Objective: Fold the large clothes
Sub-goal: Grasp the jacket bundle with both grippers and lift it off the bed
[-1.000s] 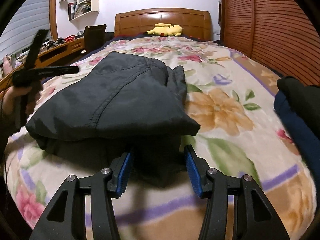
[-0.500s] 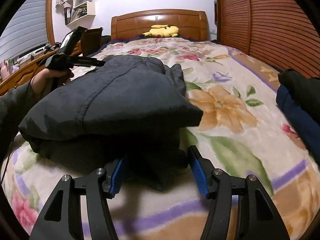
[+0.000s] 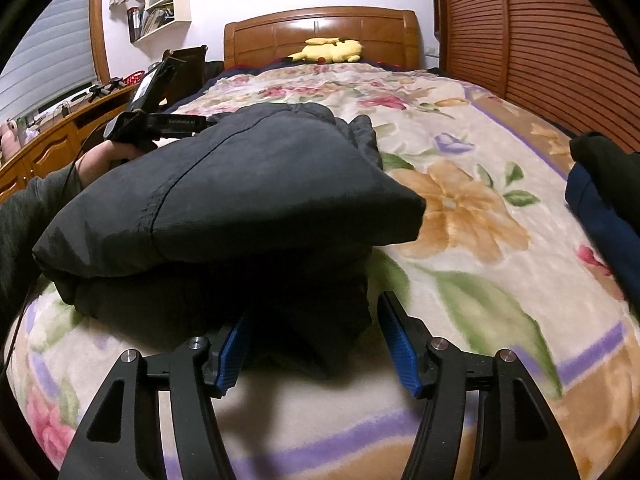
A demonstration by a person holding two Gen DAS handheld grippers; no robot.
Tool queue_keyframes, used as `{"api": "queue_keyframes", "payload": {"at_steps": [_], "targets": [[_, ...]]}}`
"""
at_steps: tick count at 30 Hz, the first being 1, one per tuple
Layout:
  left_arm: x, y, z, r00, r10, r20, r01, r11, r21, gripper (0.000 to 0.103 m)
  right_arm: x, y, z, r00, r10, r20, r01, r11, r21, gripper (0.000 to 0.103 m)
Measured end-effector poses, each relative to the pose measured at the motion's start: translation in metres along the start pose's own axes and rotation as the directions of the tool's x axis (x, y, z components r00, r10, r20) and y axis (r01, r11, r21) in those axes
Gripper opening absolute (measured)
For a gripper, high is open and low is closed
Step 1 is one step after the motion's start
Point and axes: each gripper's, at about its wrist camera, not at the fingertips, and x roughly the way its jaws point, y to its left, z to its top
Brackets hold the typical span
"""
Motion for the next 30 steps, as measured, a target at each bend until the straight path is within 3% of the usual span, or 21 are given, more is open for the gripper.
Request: {"api": "queue_keyframes", "payload": {"at_steps": [3,5,6,7,8,10,12,17,22,30], "targets": [[0.001,0.0,0.0,0.996,-0.084,-0.025,0.083,0.996,-0.038,0.061,0.004,-0.003,0.002,0.999,0.034,-0.019,-0.034,0.999,0.01,0.06],[0.0,-0.004,0.001,0.995,-0.09,-0.031,0.089,0.996,-0.032,0.053,0.005,-0.005,0.002,0.996,0.089,-0.03,-0.089,0.996,0.025,0.049],[0.0,-0.004,0.002,0.993,-0.113,-0.036,0.111,0.993,-0.051,0.044,0.006,-0.007,0.002,0.991,0.127,-0.034,-0.126,0.992,0.03,0.038],[-0.002,-0.002,0.002,0.992,-0.123,-0.038,0.12,0.99,-0.08,0.039,0.006,-0.008,0.002,0.989,0.141,-0.032,-0.14,0.989,0.043,0.035],[-0.004,-0.004,0.003,0.992,-0.118,-0.041,0.114,0.99,-0.084,0.036,0.005,-0.01,0.001,0.987,0.155,-0.03,-0.154,0.987,0.05,0.033],[-0.012,-0.014,0.005,0.997,-0.071,-0.034,0.07,0.997,-0.036,0.027,0.0,-0.014,0.0,0.984,0.176,-0.005,-0.176,0.983,0.056,0.018],[-0.021,-0.015,0.006,0.999,-0.047,-0.023,0.046,0.998,-0.031,0.022,-0.007,-0.019,-0.001,0.98,0.195,0.035,-0.197,0.978,0.073,0.014],[-0.057,-0.032,0.012,0.999,0.028,0.027,-0.028,0.999,0.017,0.018,-0.024,-0.029,-0.001,0.966,0.226,0.123,-0.239,0.966,0.101,0.011],[-0.099,-0.068,0.021,0.992,0.086,0.088,-0.093,0.992,0.084,0.016,-0.039,-0.031,0.0,0.963,0.207,0.17,-0.218,0.975,0.045,0.009],[-0.142,-0.132,0.033,0.98,0.096,0.176,-0.12,0.983,0.136,0.016,-0.079,-0.05,0.018,0.966,0.083,0.246,-0.073,0.996,-0.048,0.008]]}}
